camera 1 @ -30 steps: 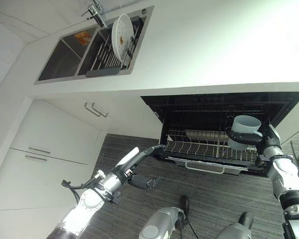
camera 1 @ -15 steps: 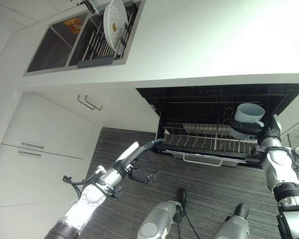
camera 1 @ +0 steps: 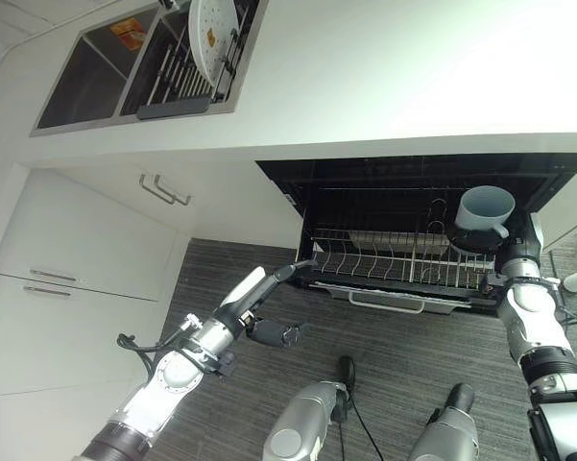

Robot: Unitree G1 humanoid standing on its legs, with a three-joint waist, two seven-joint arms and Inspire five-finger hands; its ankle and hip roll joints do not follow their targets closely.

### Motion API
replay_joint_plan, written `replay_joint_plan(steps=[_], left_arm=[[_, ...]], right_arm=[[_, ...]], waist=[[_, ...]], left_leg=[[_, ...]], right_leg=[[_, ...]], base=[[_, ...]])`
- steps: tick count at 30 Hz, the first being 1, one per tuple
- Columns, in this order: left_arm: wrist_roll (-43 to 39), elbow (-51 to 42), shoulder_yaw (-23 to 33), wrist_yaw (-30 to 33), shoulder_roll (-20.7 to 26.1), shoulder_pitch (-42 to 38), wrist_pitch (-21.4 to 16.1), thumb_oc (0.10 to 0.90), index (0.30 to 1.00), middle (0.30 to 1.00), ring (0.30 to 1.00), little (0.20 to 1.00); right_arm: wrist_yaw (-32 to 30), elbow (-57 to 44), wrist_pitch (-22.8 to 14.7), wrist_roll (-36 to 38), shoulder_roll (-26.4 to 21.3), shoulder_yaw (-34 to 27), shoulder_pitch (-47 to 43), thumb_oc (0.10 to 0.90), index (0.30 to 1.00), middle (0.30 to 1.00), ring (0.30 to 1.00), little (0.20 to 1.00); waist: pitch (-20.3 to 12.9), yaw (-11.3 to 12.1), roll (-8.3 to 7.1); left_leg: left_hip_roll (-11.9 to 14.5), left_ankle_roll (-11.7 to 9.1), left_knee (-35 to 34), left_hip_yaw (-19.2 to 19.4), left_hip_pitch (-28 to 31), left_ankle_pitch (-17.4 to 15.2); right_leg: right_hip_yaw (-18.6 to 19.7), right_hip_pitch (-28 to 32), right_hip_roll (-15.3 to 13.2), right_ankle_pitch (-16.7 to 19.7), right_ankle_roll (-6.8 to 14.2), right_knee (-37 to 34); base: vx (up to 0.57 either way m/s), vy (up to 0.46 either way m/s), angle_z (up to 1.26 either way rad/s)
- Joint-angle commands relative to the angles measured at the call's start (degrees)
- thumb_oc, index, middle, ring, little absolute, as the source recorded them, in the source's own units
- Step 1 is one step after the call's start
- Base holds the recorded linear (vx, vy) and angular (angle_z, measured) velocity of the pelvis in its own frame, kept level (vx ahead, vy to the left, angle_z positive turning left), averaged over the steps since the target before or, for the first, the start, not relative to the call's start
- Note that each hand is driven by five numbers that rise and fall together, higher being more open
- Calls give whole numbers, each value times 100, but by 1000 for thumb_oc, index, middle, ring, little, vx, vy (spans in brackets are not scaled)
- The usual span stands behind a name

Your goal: Place the dishes in the dishwasher.

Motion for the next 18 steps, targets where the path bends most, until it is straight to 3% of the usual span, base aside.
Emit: replay_joint_plan(steps=[1, 2, 3, 7, 9, 10, 13, 14, 18], left_arm=[[125, -459, 425, 386, 107, -225, -462, 800, 900, 900, 900, 900], [159, -445, 458, 392, 83, -189, -483, 800, 900, 900, 900, 900], [197, -395, 503, 393, 84, -186, -526, 800, 900, 900, 900, 900], [305, -359, 615, 373, 129, -187, -605, 800, 900, 900, 900, 900], [359, -347, 668, 370, 199, -196, -632, 800, 900, 900, 900, 900], [437, -342, 728, 364, 254, -219, -636, 800, 900, 900, 900, 900], [517, -341, 807, 349, 351, -255, -611, 800, 900, 900, 900, 900], [573, -325, 857, 316, 409, -317, -579, 800, 900, 900, 900, 900], [624, -393, 959, 243, 511, -414, -436, 800, 900, 900, 900, 900]], right_arm=[[-579, -188, 389, -515, 406, 334, 92, 800, 900, 900, 900, 900], [-676, -346, 638, -738, 456, 415, 196, 800, 900, 900, 900, 900], [-792, -549, 1132, -1155, 497, 553, 293, 800, 900, 900, 900, 900], [-869, -817, 2175, -2231, 380, 917, 399, 800, 900, 900, 900, 900], [-716, -947, 2642, -2439, 303, 1087, 421, 800, 900, 900, 900, 900], [-392, -1074, 3095, -2644, 242, 1209, 447, 800, 900, 900, 900, 900], [-106, -1249, 3449, -2732, 188, 1343, 498, 800, 900, 900, 900, 900], [99, -1305, 3643, -2838, 180, 1409, 481, 800, 900, 900, 900, 900], [506, -1652, 3909, -3204, 54, 1426, 532, 800, 900, 900, 900, 900]], waist=[[56, 70, 126], [63, 54, 105], [81, 33, 57], [130, 28, -105], [144, 34, -216], [164, 35, -337], [180, 28, -509], [178, 28, -637], [154, -5, -861]], left_leg=[[150, -88, 56, 36, -72, -385], [161, -85, 56, 44, -79, -385], [177, -81, 56, 51, -99, -381], [236, -76, 56, 80, -141, -372], [272, -75, 56, 84, -165, -367], [326, -80, 56, 98, -186, -366], [410, -89, 56, 126, -197, -371], [469, -102, 56, 154, -199, -376], [571, -125, 56, 214, -168, -388]], right_leg=[[217, -87, 239, -603, -214, 354], [236, -105, 248, -595, -215, 357], [254, -145, 257, -585, -210, 375], [256, -182, 293, -548, -200, 362], [247, -180, 325, -508, -185, 321], [237, -174, 361, -464, -171, 270], [217, -128, 420, -395, -145, 163], [194, -76, 459, -320, -123, 41], [172, -3, 521, -226, -86, -108]], base=[[0, 0, 0], [-33, -25, -2], [-36, -40, -3], [-50, -97, -3], [-62, -162, -1], [-62, -171, -2], [-56, -180, 4], [-56, -190, 2], [-35, -145, -5]])
